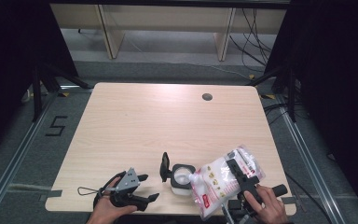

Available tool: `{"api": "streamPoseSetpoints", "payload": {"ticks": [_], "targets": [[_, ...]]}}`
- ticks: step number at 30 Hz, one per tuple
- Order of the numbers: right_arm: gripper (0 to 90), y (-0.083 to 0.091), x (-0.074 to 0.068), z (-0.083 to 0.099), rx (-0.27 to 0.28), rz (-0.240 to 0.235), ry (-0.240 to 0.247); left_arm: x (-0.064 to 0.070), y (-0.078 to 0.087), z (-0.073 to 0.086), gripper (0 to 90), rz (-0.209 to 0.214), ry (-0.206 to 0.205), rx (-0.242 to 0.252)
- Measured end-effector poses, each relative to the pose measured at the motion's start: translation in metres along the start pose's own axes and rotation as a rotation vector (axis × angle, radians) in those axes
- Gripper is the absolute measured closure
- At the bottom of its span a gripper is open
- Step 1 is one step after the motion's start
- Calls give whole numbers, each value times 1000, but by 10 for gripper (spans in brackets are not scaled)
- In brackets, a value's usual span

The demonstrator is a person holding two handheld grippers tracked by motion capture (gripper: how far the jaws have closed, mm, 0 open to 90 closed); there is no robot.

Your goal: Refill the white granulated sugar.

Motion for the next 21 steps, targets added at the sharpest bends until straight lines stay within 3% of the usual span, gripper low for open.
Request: {"api": "streamPoseSetpoints", "payload": {"ticks": [1, 2, 4, 8, 10, 12, 13, 17, 19, 21], "targets": [[510, -1, 4, -1, 13, 10, 25, 0, 0, 1, 229, -1, -3, -5], [510, 0, 2, 0, 1, -1, 11, 0, -1, 0, 229, -1, 6, 3], [510, 1, 4, 0, 6, 3, 25, -1, 0, 0, 230, 5, -39, -11], [510, 0, 1, 0, 1, 0, 30, 0, 0, 1, 230, 2, -12, -11], [510, 0, 2, 0, 1, 7, 27, -2, 0, 0, 230, 1, -36, -10], [510, -1, 1, 0, -1, 1, 21, 0, 0, 1, 230, -1, -11, -8], [510, -1, 3, -1, 8, 8, 41, 0, 0, 0, 230, 3, -10, -5], [511, 0, 0, -1, -8, 3, 21, -1, 0, 1, 230, -1, -40, -15], [511, 0, 2, -2, -1, 6, 45, 0, 0, 0, 230, 1, -24, -10], [510, 0, 4, -2, 6, 16, 49, -2, 0, 0, 230, 0, -39, -9]]}}
Point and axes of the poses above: each handheld gripper's, and its own axes: y roughly backward along the jaws, z roughly out of its underside, x roughly to its right, the point moved 9 cm from there along -y, roughly forward along the jaws, and after that the axes turned 1 degree about z, right-handed, at the moved point
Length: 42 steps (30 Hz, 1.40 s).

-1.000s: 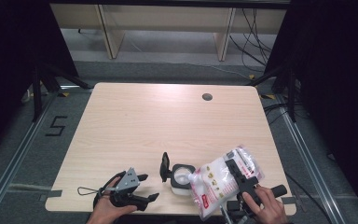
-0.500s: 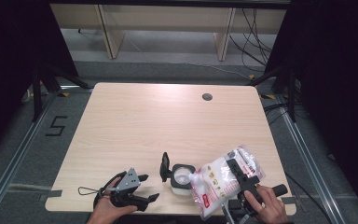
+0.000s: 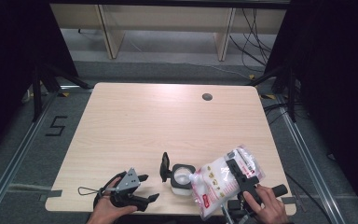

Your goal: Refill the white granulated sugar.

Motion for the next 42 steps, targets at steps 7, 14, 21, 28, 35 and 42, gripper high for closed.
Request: {"api": "streamPoseSetpoints", "payload": {"ticks": [7, 14, 21, 28, 35, 42], "targets": [[511, 1, -4, 1, -15, -18, -48, 1, 0, 1, 230, -5, 29, 0], [511, 0, 0, -3, 10, -1, -7, 0, 0, 0, 230, 0, 5, -2], [511, 1, 1, -5, 8, 0, -2, 0, 1, 0, 230, -1, 11, -1], [511, 0, 1, -5, 5, -1, -18, 1, 0, 0, 230, -2, 19, 3], [510, -1, -3, -2, -7, -25, -76, 1, 1, 0, 230, 1, 16, 5], [510, -1, -7, 5, -10, -52, -138, 1, 1, 0, 232, 1, 23, 2]]}}
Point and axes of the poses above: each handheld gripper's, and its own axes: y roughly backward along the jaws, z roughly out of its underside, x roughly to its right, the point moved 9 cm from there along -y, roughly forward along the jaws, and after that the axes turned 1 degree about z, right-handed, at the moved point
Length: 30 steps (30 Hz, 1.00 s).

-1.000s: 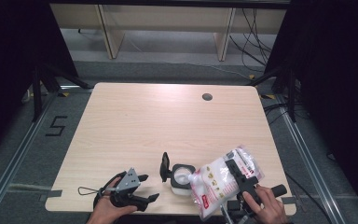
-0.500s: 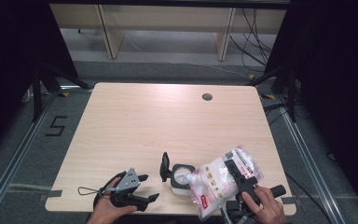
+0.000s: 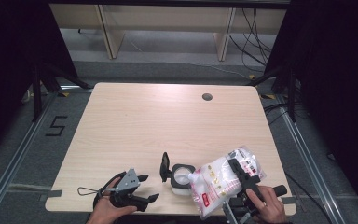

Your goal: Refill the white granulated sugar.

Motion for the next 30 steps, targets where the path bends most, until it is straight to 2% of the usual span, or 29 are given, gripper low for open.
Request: {"api": "streamPoseSetpoints", "payload": {"ticks": [2, 4, 5, 6, 7, 9, 10, 11, 12, 14, 15, 16, 17, 18, 19, 21, 23, 24, 25, 26, 27, 30], "targets": [[511, 0, 1, 0, 4, -6, 10, 0, 0, 0, 232, -2, 1, 1], [511, 0, -2, 0, -2, -1, -12, -1, 1, 1, 232, -4, -5, -14], [511, 1, -3, 0, -10, -7, 5, 1, 0, 0, 232, 0, 2, -7], [511, 1, -4, -1, -13, -4, 2, 1, 0, 0, 232, 2, 5, -6], [511, 0, 0, -3, 5, 5, 49, 0, 0, 0, 231, 1, -8, -6], [511, 1, -4, -3, -12, -1, 19, 1, 0, 0, 232, 1, 4, -5], [511, 1, 0, -5, 0, 10, 79, 1, 0, 0, 232, 1, 3, -5], [510, 1, -2, -5, -1, 15, 51, 0, 0, 0, 231, 2, -14, -6], [511, 1, 1, -7, 0, 12, 86, 0, 0, 0, 232, 1, -6, -6], [511, 0, 1, -8, 10, 11, 98, 0, 0, 0, 231, -2, 0, -8], [511, 1, -1, -7, -1, 5, 80, 0, 0, 0, 232, 0, 1, -8], [511, 1, 1, -7, 6, 12, 91, 1, 0, 0, 232, 3, 6, -6], [511, 0, 1, -7, 6, 14, 94, 0, 0, 0, 231, 2, -12, -7], [511, 0, -1, -6, -3, 8, 75, 0, 0, 0, 231, 0, -8, -7], [511, 0, 2, -7, 9, 21, 96, 0, 0, 0, 231, 0, 1, -6], [511, 0, 2, -7, 9, 18, 101, 1, 0, 0, 232, 0, 1, -5], [511, 0, 2, -7, 6, 26, 91, -1, 0, 0, 232, 6, -29, -9], [511, 1, 2, -7, 3, 18, 94, 0, 0, 0, 232, 6, -27, -9], [511, 1, 0, -6, 1, 15, 83, 1, 0, 1, 232, 1, 3, -9], [511, 0, 1, -7, 11, 14, 95, 1, 0, 0, 231, 3, 4, -6], [511, 1, -1, -5, -1, 12, 59, 0, 0, 0, 232, 1, -10, -6], [511, 1, 0, -5, -1, 12, 70, 1, 0, 0, 231, 0, 3, -5]]}}
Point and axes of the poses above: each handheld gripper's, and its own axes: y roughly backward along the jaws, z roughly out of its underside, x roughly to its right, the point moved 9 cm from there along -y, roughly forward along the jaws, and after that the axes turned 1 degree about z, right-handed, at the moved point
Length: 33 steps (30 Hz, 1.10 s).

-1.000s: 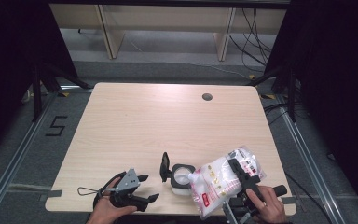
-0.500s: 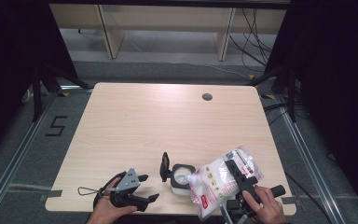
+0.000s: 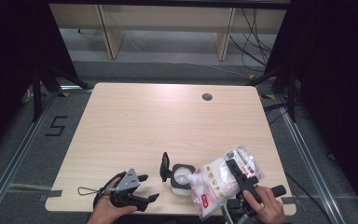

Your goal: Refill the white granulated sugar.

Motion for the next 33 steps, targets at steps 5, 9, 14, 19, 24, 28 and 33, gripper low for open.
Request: {"api": "streamPoseSetpoints", "payload": {"ticks": [5, 9, 14, 19, 24, 28, 33], "targets": [[511, 0, 3, 0, 4, 9, 21, 0, 0, 0, 232, 0, 1, -1], [511, 0, 4, 0, 3, 14, 23, -1, 0, 0, 232, 1, -9, 5], [511, 2, -1, 3, -26, -3, -32, -1, 0, 0, 231, -2, -11, 2], [511, 1, 0, 1, -11, 1, -21, -1, 0, 0, 232, 1, -11, 7], [511, 1, 5, 0, -6, 10, 33, -1, 0, 0, 232, -2, -13, 3], [511, 1, 1, -1, -8, 10, 3, 0, 0, 0, 232, 0, -2, 0], [511, 2, 3, -1, -13, 7, 32, 0, 0, 0, 232, 0, -2, 1]]}}
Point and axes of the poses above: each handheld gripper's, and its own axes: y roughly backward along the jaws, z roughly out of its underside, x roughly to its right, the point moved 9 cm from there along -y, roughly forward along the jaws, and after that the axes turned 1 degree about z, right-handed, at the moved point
